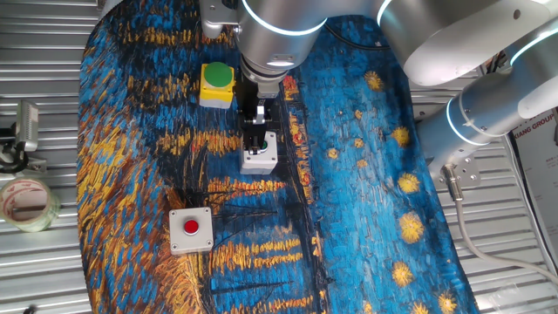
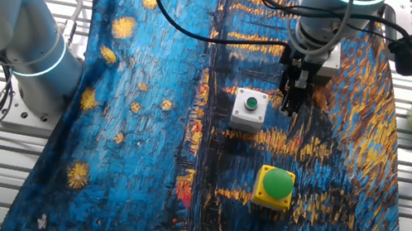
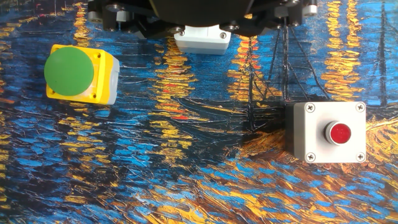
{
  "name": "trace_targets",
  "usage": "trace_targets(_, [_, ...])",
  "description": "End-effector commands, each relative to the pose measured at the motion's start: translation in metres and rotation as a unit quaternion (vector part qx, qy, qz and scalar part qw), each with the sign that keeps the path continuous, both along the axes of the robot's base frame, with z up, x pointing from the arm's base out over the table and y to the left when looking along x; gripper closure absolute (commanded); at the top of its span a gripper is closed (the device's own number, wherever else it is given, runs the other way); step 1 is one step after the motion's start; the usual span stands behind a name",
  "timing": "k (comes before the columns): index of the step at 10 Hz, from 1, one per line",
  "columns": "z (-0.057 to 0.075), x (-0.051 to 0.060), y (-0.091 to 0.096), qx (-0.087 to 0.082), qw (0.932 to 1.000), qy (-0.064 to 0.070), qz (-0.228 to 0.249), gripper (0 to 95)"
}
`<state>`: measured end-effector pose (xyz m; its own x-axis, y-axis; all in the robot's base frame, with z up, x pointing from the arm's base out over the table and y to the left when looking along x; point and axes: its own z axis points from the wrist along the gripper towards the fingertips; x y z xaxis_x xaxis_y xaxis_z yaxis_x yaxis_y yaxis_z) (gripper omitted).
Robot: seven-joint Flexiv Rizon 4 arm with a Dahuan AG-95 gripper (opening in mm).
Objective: Press three buttons from left to right in sequence
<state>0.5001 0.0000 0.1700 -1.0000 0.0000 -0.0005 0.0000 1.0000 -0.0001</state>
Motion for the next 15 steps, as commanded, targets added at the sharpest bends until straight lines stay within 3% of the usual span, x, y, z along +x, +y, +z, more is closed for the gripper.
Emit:
trace_targets(1, [0.0,-0.0002,0.0,0.0,0.9983,-0.034,0.048,95.0])
trace_targets(3, [0.0001,-0.0003,0.0001,0.005,0.9983,-0.034,0.046,95.0])
trace_targets(4, [0.0006,-0.0006,0.0002,-0.004,0.9979,-0.034,0.055,95.0])
trace_targets(7, [0.0021,-0.0013,0.0008,-0.008,0.9982,-0.033,0.05,95.0])
trace_targets(15, [0.0024,-0.0014,0.0009,-0.004,0.9984,-0.038,0.042,95.0])
